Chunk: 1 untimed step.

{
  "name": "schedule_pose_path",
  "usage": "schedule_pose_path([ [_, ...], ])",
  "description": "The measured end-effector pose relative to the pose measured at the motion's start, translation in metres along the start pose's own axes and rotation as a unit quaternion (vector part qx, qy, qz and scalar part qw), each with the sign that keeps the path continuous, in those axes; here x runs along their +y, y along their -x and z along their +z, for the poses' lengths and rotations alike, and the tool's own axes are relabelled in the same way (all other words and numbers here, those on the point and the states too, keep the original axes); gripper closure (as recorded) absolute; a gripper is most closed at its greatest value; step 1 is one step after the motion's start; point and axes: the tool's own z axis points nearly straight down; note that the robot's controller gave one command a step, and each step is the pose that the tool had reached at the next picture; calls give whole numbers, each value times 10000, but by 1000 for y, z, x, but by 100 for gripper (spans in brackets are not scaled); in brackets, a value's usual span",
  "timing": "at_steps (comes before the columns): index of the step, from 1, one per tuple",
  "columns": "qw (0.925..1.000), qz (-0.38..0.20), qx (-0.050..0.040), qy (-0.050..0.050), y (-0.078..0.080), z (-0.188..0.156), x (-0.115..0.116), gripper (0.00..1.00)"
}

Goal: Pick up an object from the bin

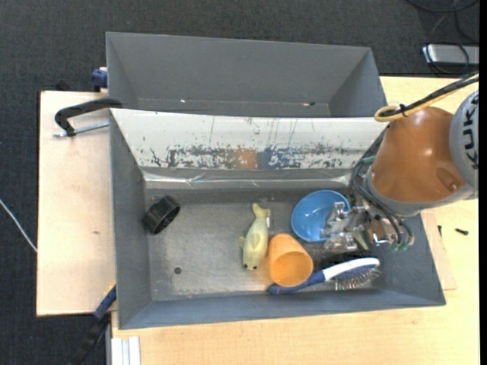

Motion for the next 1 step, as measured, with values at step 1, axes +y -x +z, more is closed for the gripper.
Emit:
schedule_pose_path([
  [1,9999,-139,7,-22,0,-95,9,100],
])
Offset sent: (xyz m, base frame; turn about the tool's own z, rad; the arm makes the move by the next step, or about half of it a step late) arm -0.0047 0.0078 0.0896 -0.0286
